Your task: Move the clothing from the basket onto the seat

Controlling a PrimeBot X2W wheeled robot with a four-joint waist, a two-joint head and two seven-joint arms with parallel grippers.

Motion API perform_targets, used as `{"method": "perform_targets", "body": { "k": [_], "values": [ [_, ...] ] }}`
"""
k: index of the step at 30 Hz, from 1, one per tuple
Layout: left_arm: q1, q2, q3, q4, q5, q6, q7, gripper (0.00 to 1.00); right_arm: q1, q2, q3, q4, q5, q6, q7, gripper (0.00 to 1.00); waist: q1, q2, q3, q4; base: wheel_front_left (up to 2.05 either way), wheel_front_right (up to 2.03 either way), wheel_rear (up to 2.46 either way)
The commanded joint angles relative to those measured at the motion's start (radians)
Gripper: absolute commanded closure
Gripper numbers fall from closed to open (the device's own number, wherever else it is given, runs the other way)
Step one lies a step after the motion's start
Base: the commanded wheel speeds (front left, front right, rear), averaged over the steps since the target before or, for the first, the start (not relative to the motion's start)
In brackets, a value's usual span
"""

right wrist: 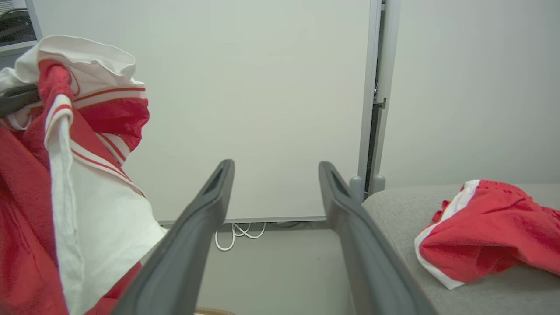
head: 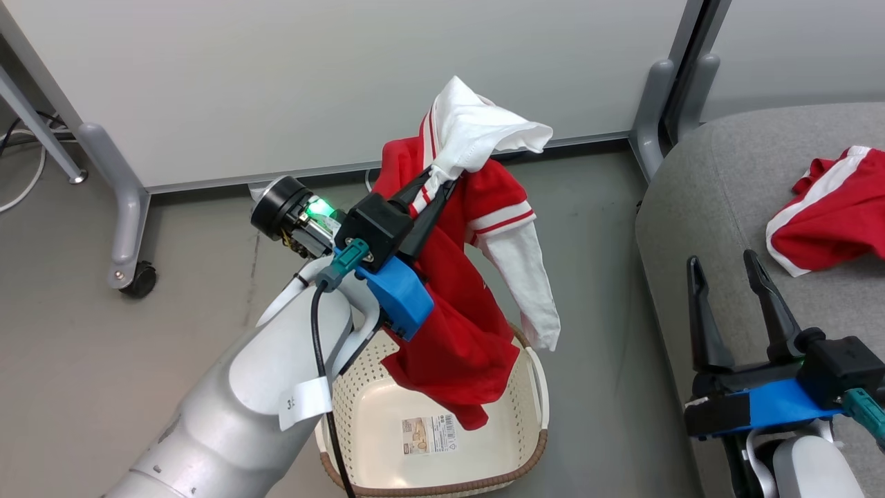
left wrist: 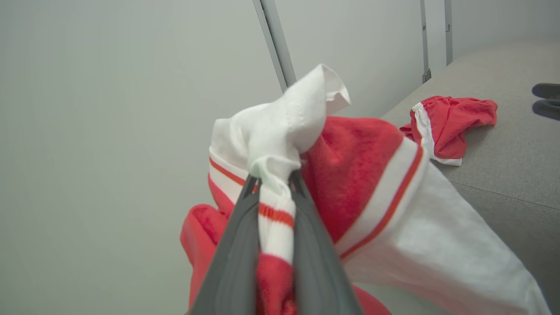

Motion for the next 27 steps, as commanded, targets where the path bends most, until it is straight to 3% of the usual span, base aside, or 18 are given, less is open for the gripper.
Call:
{"method": "perform_targets", "body": {
  "k": [1,8,16,27],
  "values": [
    [0.008,-0.001,0.007,-0.003,0.007,-0.004,-0.005,1.00,0.016,0.000,0.004,-0.006,0.003,0.000,0.000,0.00,0.0002,-0.0001,-0.006,0.001,0.00,0.00,0.00],
    [0.019,-0.013,0.015,-0.004,0.019,-0.008,-0.005,1.00,-0.003,0.000,0.052,-0.038,0.011,0.000,0.000,0.00,0.0002,-0.0001,-0.014,0.007,0.00,0.00,0.00],
    [0.014,-0.019,0.016,-0.008,0.036,-0.016,-0.005,1.00,-0.080,0.000,0.183,-0.042,0.000,0.000,0.000,0.00,0.0002,-0.0001,-0.001,0.015,0.00,0.00,0.00],
    [-0.004,-0.038,0.007,-0.018,0.053,-0.021,-0.005,1.00,-0.236,-0.006,0.359,0.091,-0.019,0.000,-0.001,0.00,0.0002,-0.0001,0.030,0.037,0.00,0.00,0.00]
  ]
}}
